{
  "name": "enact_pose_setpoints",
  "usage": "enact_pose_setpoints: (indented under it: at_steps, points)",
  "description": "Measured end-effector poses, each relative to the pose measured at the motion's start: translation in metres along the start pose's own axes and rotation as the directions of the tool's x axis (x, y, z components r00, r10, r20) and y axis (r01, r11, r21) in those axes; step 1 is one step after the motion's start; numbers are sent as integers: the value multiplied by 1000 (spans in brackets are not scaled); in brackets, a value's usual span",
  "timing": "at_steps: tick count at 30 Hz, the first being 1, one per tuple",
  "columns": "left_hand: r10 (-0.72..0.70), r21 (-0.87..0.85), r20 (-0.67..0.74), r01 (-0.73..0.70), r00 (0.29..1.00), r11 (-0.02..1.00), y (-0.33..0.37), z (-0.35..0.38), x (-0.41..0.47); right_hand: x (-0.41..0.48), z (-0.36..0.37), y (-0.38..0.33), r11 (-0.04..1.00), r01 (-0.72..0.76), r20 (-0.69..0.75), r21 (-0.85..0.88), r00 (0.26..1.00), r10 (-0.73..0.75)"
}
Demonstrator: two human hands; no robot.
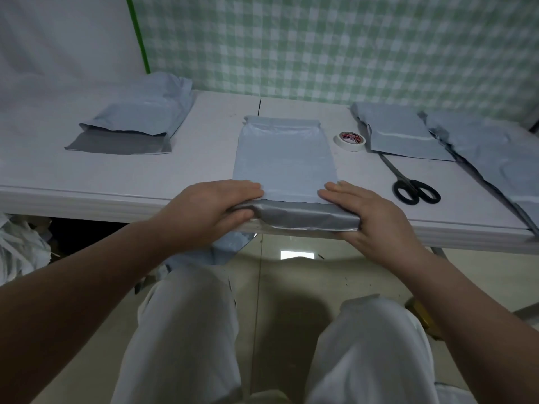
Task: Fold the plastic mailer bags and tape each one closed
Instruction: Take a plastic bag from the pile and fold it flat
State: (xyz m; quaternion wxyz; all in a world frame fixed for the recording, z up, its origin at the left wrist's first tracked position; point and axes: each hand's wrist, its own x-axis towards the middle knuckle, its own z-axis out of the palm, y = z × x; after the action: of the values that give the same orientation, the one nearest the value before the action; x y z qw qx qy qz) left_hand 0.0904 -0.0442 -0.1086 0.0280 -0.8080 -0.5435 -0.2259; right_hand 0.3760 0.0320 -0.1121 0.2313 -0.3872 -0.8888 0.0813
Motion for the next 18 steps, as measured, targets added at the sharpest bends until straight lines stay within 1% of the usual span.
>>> enact_pose_setpoints:
  at_steps: [1,3,5,7,12,15,17,18]
  points:
    - [-22,-37,-17,21,1000,999,2,-2,1,1,0,0,998,-19,-12,64,1000,20]
    - [-62,-76,-2,62,998,995,4,-6,3,4,-1,-2,988,-49,-68,147,996,59]
    - [-68,-69,27,69,997,995,7,-10,4,8,-3,-8,974,-110,-99,196,986,131]
    - [-83,-81,23,85,996,993,8,-11,5,14,-4,-12,959,-181,-104,219,973,207]
    - [-217,-207,-35,205,976,957,13,-12,9,26,-4,-12,890,-316,-136,328,917,375]
    - [-297,-316,-37,271,954,909,17,-13,13,33,-3,-17,873,-362,-140,326,895,424]
    - [-325,-392,-19,292,945,872,18,-14,14,37,0,-19,876,-396,-147,277,883,446]
    - [-322,-390,-3,295,947,872,19,-14,15,39,1,-20,874,-417,-155,249,874,461]
